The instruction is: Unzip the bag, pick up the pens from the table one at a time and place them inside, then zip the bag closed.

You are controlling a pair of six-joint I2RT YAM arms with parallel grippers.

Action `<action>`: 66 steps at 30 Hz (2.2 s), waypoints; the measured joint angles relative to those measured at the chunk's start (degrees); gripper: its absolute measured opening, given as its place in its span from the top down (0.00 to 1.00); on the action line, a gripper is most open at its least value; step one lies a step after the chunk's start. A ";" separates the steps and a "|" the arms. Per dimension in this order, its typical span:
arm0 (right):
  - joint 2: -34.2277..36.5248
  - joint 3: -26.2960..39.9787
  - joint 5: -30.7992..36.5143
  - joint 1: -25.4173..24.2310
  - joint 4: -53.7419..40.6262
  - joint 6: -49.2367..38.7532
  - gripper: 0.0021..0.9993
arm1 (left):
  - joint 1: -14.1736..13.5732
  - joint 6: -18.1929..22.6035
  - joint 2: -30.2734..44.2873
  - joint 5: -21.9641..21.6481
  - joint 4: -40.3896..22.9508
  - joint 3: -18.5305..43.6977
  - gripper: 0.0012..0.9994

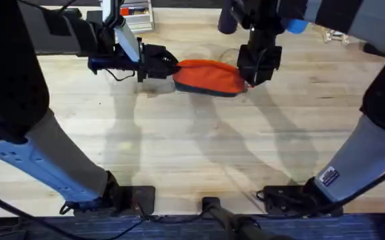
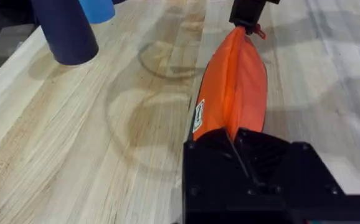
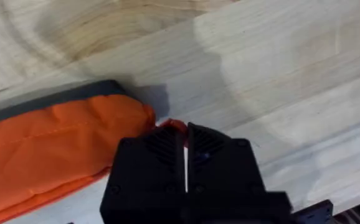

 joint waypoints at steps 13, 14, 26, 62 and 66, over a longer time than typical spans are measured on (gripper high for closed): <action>-7.83 2.08 3.83 -0.07 -1.31 -0.10 0.07 | 0.63 0.00 0.00 -0.48 0.07 0.00 0.96; -9.13 2.42 4.14 0.12 -1.31 -0.43 0.02 | 0.72 0.00 0.00 -0.48 0.07 0.00 0.96; -16.81 3.13 5.25 3.23 -1.66 -0.76 0.00 | 0.76 0.10 0.00 -0.63 0.12 0.00 0.89; -24.61 3.13 5.49 3.72 -1.57 -14.29 0.00 | 1.53 -10.95 -25.99 -25.51 -25.99 10.08 0.01; -27.00 3.14 5.46 3.72 -1.64 -14.98 0.00 | 1.51 -19.70 -30.92 -31.95 -30.28 12.99 0.01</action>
